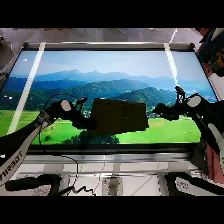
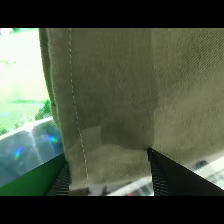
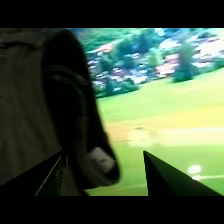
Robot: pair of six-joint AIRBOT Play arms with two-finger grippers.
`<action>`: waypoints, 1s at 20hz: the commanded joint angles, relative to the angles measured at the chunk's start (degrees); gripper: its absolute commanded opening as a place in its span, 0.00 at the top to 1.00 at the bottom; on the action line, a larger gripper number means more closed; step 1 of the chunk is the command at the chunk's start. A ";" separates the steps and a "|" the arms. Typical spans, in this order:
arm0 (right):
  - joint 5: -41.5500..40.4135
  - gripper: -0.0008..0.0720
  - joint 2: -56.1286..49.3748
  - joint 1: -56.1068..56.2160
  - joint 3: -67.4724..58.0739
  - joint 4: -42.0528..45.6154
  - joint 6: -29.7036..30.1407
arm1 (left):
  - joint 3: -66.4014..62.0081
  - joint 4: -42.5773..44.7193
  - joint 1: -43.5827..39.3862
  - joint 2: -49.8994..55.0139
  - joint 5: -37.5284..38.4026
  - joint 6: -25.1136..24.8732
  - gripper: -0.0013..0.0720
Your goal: Fold the clothes and pants, and hang the long-sleeved shirts on hangers.
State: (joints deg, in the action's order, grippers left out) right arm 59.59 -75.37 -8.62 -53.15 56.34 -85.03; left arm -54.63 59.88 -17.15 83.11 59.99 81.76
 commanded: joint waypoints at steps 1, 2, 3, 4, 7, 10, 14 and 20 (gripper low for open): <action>8.76 0.24 -8.66 -3.56 -2.80 -18.18 10.93 | -0.13 -0.09 0.02 0.11 -1.49 -0.15 0.25; 8.07 0.23 -10.69 -2.49 -2.80 -17.70 11.85 | -0.13 -0.07 0.02 0.11 -1.66 -0.13 0.25; 6.73 0.18 -12.37 -1.46 -2.80 -17.03 11.82 | -0.13 -0.09 0.02 0.11 -1.75 -0.13 0.25; 5.03 0.06 -13.86 -0.46 -2.80 -16.83 11.74 | -0.13 -0.09 0.02 0.11 -1.75 -0.13 0.25; 0.74 0.06 -17.00 1.27 -2.80 -16.83 9.40 | -0.11 -0.07 0.02 0.11 -2.14 -0.13 0.25; 3.28 0.07 -20.24 3.19 -2.80 -18.82 9.53 | -0.09 -0.07 0.02 0.13 -3.15 -0.15 0.25; 0.72 0.58 -21.27 8.61 -3.61 -24.41 20.44 | -0.09 -0.04 0.00 0.63 -4.68 -0.15 0.25; -3.21 0.92 -15.61 8.09 -18.23 -15.56 16.50 | -5.35 0.59 3.67 -0.02 -3.82 -7.54 0.25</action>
State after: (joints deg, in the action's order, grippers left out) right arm 59.86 -94.11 -0.08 -65.21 35.31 -65.65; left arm -56.95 59.94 -15.53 83.55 55.44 78.46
